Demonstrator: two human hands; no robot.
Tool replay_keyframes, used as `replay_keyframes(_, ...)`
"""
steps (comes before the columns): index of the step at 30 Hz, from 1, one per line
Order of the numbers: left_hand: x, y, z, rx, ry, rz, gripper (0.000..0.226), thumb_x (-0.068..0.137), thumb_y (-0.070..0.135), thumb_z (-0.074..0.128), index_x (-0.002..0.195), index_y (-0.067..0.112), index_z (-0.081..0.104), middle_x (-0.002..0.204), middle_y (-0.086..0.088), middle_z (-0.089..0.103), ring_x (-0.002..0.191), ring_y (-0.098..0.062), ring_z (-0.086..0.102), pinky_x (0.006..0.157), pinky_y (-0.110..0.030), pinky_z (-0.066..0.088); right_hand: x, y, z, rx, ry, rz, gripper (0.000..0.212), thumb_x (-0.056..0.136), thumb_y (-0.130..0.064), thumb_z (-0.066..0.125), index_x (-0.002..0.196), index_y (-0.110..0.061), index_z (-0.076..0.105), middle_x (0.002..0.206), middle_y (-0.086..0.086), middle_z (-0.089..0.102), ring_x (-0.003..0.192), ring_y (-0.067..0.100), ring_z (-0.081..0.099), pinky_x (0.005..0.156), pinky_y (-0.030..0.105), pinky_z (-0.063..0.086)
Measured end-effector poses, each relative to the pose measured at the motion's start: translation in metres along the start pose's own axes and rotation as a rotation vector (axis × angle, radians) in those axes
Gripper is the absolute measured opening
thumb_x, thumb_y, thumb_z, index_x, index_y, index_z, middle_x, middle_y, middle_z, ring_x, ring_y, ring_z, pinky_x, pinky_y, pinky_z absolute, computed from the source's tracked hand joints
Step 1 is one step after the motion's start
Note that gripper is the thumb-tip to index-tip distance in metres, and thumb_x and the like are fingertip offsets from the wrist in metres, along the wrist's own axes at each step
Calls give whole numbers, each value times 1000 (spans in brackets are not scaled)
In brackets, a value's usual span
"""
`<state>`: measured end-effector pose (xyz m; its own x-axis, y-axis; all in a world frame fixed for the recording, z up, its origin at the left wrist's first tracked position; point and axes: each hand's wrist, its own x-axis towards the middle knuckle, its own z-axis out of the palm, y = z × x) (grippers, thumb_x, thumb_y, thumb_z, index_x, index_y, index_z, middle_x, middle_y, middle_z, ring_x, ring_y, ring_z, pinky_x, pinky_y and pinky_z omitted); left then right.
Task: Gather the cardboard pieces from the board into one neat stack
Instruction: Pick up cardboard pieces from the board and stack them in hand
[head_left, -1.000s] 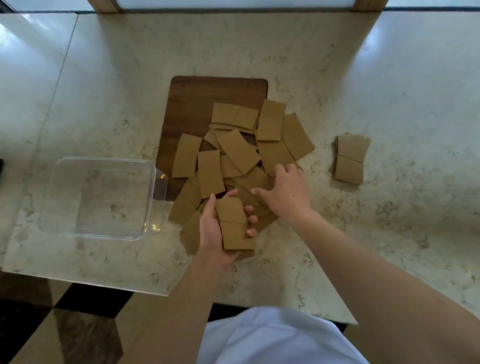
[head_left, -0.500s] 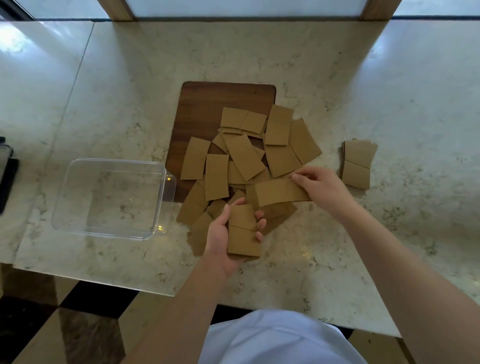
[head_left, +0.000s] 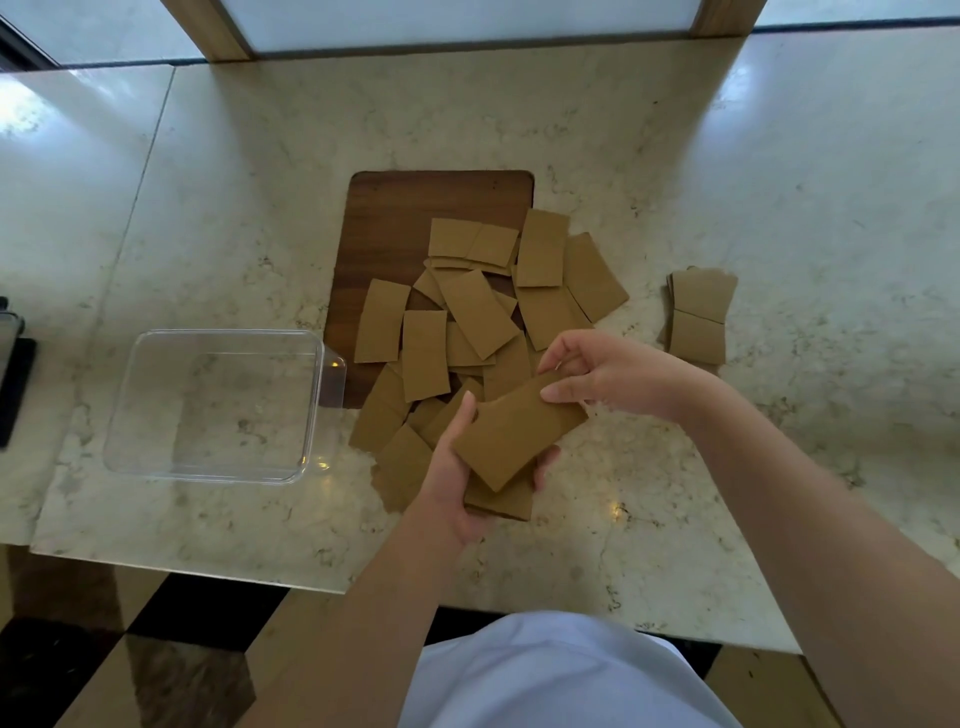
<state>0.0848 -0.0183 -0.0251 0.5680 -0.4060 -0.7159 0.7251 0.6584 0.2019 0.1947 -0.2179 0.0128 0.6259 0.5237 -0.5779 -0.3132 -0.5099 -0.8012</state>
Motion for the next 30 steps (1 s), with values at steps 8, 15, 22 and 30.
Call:
replay_keyframes(8,-4,-4,-2,-19,-50,17,74,94,68,54,132,7,70,115,-24,68,87,-33,70,65,-37,58,-3,12,11,119,172,35,17,90,-30,78,104,-26,68,85,-8,72,63,-1,62,65,26,47)
replay_keyframes(15,-8,-3,0,-59,-34,24,74,86,63,67,132,5,69,118,-26,68,85,-35,68,63,-36,55,-8,12,30,9,112,21,23,93,-39,71,115,-43,67,100,-8,68,80,7,67,74,28,58)
replay_keyframes(22,-2,-5,-1,-30,14,54,67,95,63,54,126,6,73,106,-22,71,71,-30,64,55,-32,51,-9,12,42,-35,141,95,27,88,-47,77,83,-21,70,64,-14,67,54,1,59,54,20,46)
replay_keyframes(30,10,-7,8,101,316,334,62,83,63,64,126,18,65,106,-15,69,86,-31,67,75,-46,56,-19,13,86,211,383,320,47,110,-35,39,76,-14,64,47,-11,53,36,1,42,36,16,32)
